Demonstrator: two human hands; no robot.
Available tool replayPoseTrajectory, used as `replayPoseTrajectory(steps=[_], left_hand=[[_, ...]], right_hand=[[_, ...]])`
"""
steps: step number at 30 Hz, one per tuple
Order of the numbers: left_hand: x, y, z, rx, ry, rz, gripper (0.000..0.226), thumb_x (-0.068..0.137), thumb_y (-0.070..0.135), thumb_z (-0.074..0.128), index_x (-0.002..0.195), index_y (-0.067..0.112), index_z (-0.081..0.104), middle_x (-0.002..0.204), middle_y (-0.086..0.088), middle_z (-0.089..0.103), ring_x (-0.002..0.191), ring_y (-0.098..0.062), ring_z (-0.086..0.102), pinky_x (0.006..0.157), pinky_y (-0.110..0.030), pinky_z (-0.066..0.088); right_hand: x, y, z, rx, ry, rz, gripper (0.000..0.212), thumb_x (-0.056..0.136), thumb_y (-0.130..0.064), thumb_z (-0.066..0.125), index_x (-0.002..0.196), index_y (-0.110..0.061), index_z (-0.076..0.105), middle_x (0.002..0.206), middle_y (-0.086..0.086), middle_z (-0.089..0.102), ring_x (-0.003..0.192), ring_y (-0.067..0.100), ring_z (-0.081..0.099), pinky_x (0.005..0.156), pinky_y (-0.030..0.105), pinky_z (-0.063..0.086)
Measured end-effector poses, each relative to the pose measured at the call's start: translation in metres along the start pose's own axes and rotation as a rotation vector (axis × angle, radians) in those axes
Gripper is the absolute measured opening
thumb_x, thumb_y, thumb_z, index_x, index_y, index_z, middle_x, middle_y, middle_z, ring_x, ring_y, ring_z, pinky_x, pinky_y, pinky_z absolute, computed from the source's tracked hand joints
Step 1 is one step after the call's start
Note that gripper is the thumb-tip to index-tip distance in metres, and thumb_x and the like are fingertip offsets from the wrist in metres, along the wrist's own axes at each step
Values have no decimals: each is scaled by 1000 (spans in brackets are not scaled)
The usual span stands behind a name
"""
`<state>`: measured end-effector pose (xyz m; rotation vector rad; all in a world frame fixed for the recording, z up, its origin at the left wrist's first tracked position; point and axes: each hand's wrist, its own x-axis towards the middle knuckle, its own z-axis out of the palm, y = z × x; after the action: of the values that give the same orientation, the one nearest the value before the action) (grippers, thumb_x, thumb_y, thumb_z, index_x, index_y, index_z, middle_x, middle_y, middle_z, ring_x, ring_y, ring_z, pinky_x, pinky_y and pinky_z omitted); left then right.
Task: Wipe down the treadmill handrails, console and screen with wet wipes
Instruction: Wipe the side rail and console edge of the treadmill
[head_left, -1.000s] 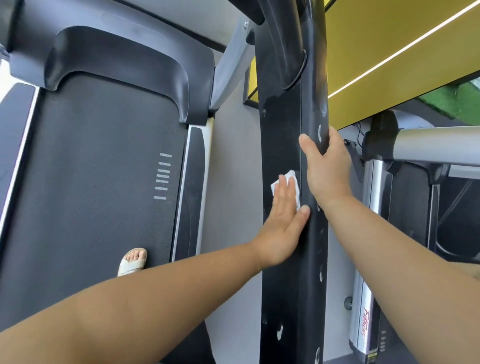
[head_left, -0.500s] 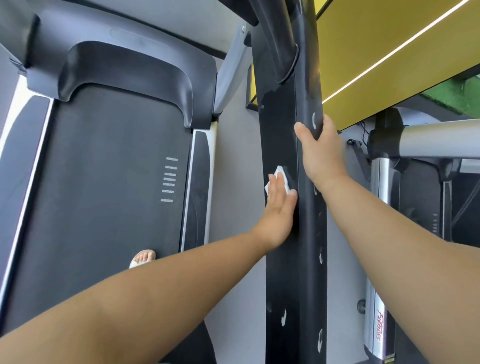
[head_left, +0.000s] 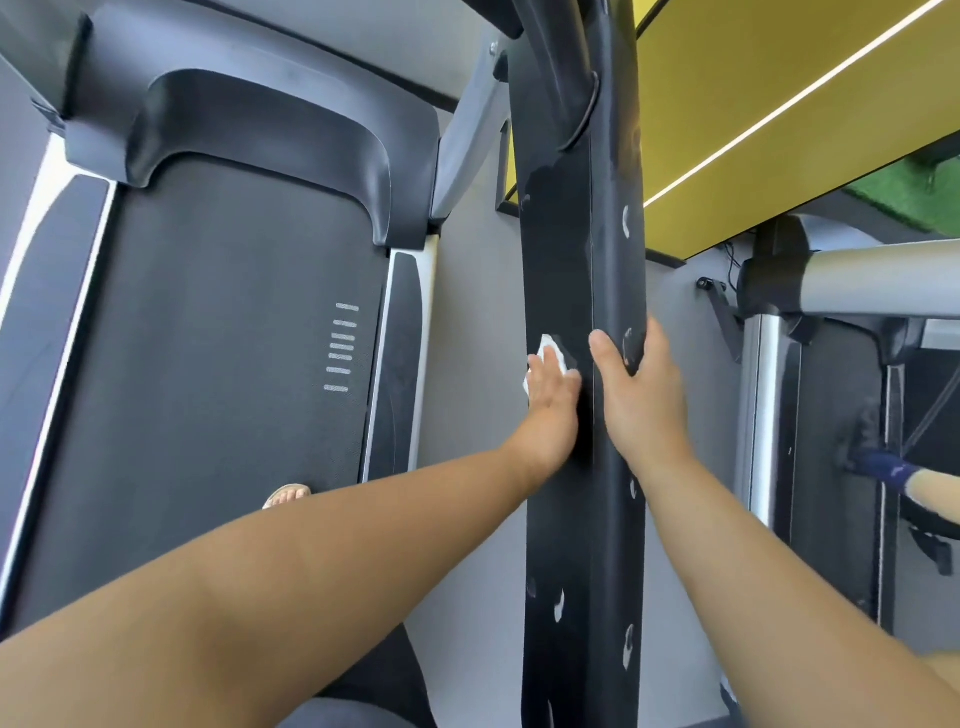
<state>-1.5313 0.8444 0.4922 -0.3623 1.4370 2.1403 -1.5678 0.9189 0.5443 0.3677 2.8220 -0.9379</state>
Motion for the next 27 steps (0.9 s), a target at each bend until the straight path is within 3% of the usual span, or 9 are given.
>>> replayPoseTrajectory(steps=[5,7,9,11,14,17,21,25,27], left_hand=[[-15,-25,-2,189,-139,202,56,104,36,19,144,36,-21,151,19,-30,135,3,-30,112,-25,-13],[-6,-25,-5,94,-102,72,55,103,41,15,145,35,-19,152,17,-26,139,-2,-26,114,-32,-11],[10,-19,-7,1,-23,-125,56,103,40,15,150,26,-11,157,8,-16,144,-12,-16,117,-39,-6],[8,-17,-7,73,-15,-111,58,103,35,23,151,17,-4,159,-1,-10,145,-19,-11,117,-40,-2],[-4,-16,1,169,-119,71,64,101,42,23,146,29,-20,152,13,-29,137,-3,-29,114,-30,-11],[-13,-31,-4,159,-196,147,58,102,44,18,144,37,-22,150,22,-30,134,5,-30,112,-27,-13],[8,-18,-4,-70,-16,-195,56,103,44,13,150,25,-10,158,10,-12,145,-10,-11,118,-39,-3],[-2,-16,2,45,4,-11,57,104,28,21,149,25,-13,157,9,-15,144,-9,-14,115,-30,-1],[-20,-26,4,155,-136,144,58,104,35,20,143,34,-22,150,19,-28,136,3,-29,111,-21,-10]], right_hand=[[0,3,1,-22,38,-25,28,91,-42,54,114,-26,51,94,-18,57,86,2,54,68,13,37],[1,3,2,-29,42,-24,30,92,-41,54,118,-25,50,95,-21,55,85,-4,52,71,8,38],[0,4,2,-37,41,-25,36,93,-41,53,122,-20,49,101,-17,56,89,0,52,79,15,41],[1,4,2,-39,41,-28,37,93,-40,52,124,-19,49,101,-17,55,94,6,52,78,18,39],[1,5,3,-43,48,-35,32,92,-41,52,115,-19,50,88,-19,50,83,3,50,69,16,36],[0,4,2,-39,52,-45,31,92,-41,52,114,-20,51,95,-14,55,87,6,52,72,20,39],[0,4,2,-22,36,-49,37,93,-41,52,124,-22,49,110,-12,57,99,6,53,80,20,38],[2,7,3,-11,53,-63,34,92,-40,53,119,-20,53,102,-10,58,91,8,54,75,19,40],[2,7,4,-11,56,-64,32,91,-40,53,116,-20,54,98,-10,58,88,7,54,74,20,41]])
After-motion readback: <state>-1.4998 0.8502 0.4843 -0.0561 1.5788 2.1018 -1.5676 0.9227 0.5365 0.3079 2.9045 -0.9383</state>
